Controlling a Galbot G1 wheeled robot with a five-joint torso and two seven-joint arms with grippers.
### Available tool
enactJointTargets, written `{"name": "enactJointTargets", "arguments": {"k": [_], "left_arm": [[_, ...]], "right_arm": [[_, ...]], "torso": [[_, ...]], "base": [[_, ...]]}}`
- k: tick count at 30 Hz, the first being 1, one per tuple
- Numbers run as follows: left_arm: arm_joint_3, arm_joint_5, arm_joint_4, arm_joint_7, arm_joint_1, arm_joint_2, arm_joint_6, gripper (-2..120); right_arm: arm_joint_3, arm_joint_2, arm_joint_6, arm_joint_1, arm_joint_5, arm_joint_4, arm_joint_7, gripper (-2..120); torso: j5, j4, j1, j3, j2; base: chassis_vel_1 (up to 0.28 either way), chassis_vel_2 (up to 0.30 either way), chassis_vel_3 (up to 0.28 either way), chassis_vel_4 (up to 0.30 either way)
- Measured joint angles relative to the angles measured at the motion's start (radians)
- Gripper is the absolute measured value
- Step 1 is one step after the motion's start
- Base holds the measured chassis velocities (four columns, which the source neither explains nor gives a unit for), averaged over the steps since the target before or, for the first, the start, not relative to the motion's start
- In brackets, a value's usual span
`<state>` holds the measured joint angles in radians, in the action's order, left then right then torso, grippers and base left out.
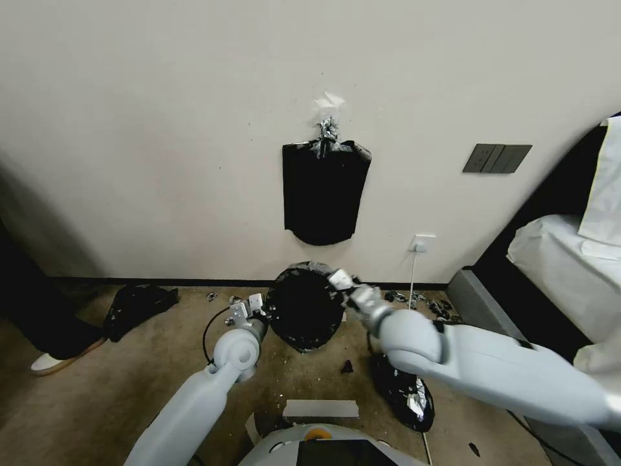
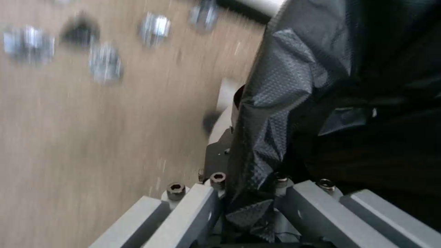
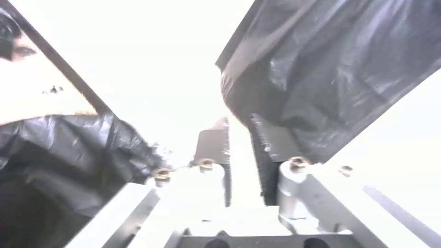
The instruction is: Place a trash bag onto the trash bin.
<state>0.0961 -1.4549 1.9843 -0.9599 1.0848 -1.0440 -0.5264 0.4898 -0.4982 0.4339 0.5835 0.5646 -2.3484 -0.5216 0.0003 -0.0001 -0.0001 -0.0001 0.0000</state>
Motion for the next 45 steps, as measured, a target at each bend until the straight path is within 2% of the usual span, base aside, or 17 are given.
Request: {"name": "enactJointTargets", "arguments": {"k": [1,5,6,9,10,14,15,18,24,27,28,33,35,38,42,44,45], "left_arm": [[0.0,0.0,0.0,0.0,0.0,0.0,0.0,0],[-0.019,-0.04,-0.035,-0.036,-0.021,0.002,-0.008,0],[-0.019,-0.04,-0.035,-0.036,-0.021,0.002,-0.008,0],[-0.032,-0.047,-0.059,-0.051,-0.028,0.003,-0.017,0],[-0.032,-0.047,-0.059,-0.051,-0.028,0.003,-0.017,0],[-0.041,-0.052,-0.082,-0.07,-0.039,-0.005,-0.02,0],[-0.041,-0.052,-0.082,-0.07,-0.039,-0.005,-0.02,0],[-0.049,-0.05,-0.093,-0.076,-0.042,-0.008,-0.018,0],[-0.049,-0.045,-0.097,-0.072,-0.046,-0.014,-0.012,0],[-0.052,-0.028,-0.091,-0.046,-0.051,-0.005,-0.002,11],[-0.052,-0.028,-0.091,-0.046,-0.051,-0.005,-0.002,11],[-0.053,-0.011,-0.079,-0.018,-0.06,0.002,0.013,33],[-0.053,-0.006,-0.077,-0.01,-0.061,0.002,0.018,36],[-0.053,0.023,-0.073,0.022,-0.058,0.003,0.033,51],[-0.05,0.041,-0.062,0.049,-0.051,0.009,0.043,61],[-0.044,0.082,-0.042,0.084,-0.04,0.018,0.061,71],[-0.036,0.132,-0.022,0.124,-0.027,0.026,0.085,76]], "right_arm": [[0.0,0.0,0.0,0.0,0.0,0.0,0.0,26],[-0.033,-0.007,-0.018,0.044,-0.026,0.006,0.007,44],[-0.033,-0.007,-0.018,0.044,-0.026,0.006,0.007,44],[-0.04,-0.017,-0.026,0.068,-0.034,0.016,0.008,58],[-0.04,-0.017,-0.026,0.068,-0.034,0.016,0.008,58],[-0.043,-0.028,-0.04,0.078,-0.041,0.036,0.012,78],[-0.043,-0.028,-0.04,0.078,-0.041,0.036,0.012,78],[-0.043,-0.035,-0.044,0.081,-0.044,0.046,0.015,92],[-0.042,-0.039,-0.049,0.084,-0.049,0.057,0.016,97],[-0.042,-0.04,-0.05,0.084,-0.049,0.062,0.017,98],[-0.042,-0.04,-0.05,0.084,-0.049,0.062,0.017,98],[-0.043,-0.042,-0.051,0.09,-0.051,0.064,0.017,98],[-0.044,-0.041,-0.051,0.091,-0.051,0.064,0.017,98],[-0.056,-0.04,-0.053,0.099,-0.052,0.064,0.017,98],[-0.067,-0.039,-0.057,0.107,-0.052,0.066,0.017,98],[-0.091,-0.04,-0.074,0.124,-0.05,0.072,0.02,98],[-0.119,-0.046,-0.095,0.147,-0.039,0.077,0.027,99]], "torso": [[0.0,0.0,0.0,0.0,0.0],[-0.0002,0.0003,0.0,0.0,0.0],[-0.0002,0.0003,0.0,0.0,0.0],[-0.0001,0.0002,0.0,0.0,0.0],[-0.0001,0.0002,0.0,0.0,0.0],[0.0003,0.0003,0.0,0.0,0.0],[0.0003,0.0003,0.0,0.0,0.0],[0.0007,0.0005,0.0,0.0,0.0],[-0.0001,0.0004,0.0,0.0,0.0],[-0.001,-0.0002,0.0,0.0,0.0],[-0.001,-0.0002,0.0,0.0,0.0],[-0.0007,-0.0002,0.0,0.0,0.0],[-0.0006,-0.0002,0.0,0.0,0.0],[-0.0005,0.0,0.0,0.0,0.0],[-0.0003,0.0,0.0,0.0,0.0],[-0.0004,0.0001,0.0,0.0,0.0],[-0.0004,0.0,0.0,0.0,0.0]], "base": [[0.0,0.0,0.0,0.0],[0.0,0.0,0.0,0.0],[0.0,0.0,0.0,0.0],[0.0,0.0,0.0,0.0],[0.0,0.0,0.0,0.0],[0.0,0.0,0.0,0.0],[0.0,0.0,0.0,0.0],[0.0,0.0,0.0,0.0],[0.0,0.0,0.0,0.0],[0.0,0.0,0.0,0.0],[0.0,0.0,0.0,0.0],[0.0,0.0,0.0,0.0],[0.0,0.0,0.0,0.0],[0.0,0.0,0.0,0.0],[0.0,0.0,0.0,0.0],[0.0,0.0,0.0,0.0],[0.0,0.0,0.0,0.0]]}}
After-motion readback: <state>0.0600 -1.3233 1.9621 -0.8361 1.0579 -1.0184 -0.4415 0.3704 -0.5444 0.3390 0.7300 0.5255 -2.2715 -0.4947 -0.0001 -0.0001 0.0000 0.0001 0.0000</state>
